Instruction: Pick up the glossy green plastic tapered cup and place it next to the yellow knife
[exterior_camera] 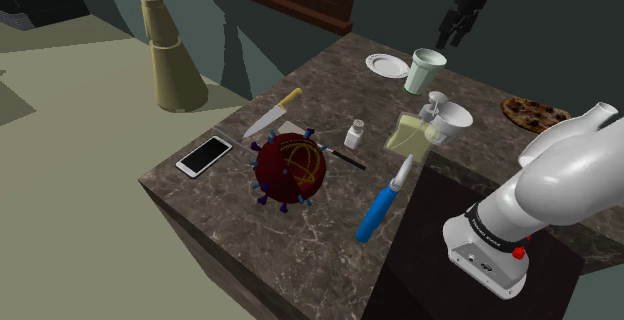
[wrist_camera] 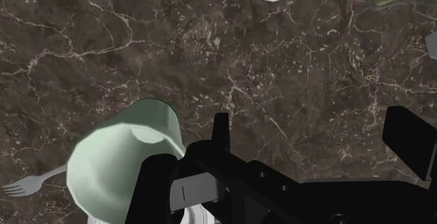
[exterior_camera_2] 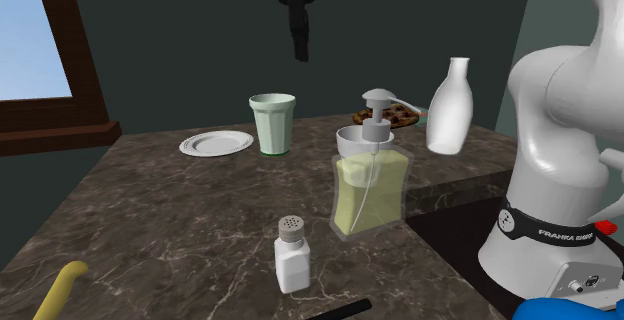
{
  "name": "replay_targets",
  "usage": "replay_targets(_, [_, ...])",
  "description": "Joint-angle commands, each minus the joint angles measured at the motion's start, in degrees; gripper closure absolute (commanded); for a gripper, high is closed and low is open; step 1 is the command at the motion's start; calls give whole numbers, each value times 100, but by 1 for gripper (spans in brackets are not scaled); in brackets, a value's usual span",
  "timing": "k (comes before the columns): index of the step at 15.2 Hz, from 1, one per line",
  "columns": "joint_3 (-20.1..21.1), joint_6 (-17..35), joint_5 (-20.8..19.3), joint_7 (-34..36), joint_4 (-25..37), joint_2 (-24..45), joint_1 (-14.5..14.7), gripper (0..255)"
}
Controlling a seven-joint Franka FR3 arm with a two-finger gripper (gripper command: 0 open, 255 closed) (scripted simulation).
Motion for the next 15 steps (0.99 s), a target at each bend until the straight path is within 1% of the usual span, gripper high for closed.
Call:
replay_targets(1, [-210,112,111,-340,224,407,-62,0])
replay_targets(5, [-511,193,481,-957,857,1316,-216,0])
replay_targets(8, [-659,172,826,-1407,1423,2046,-408,0])
replay_targets(11, [-721,75,1189,-1812,2078,2800,-684,0])
replay_targets(15, [-684,-170,1642,-2232,3119,3830,-1167,0])
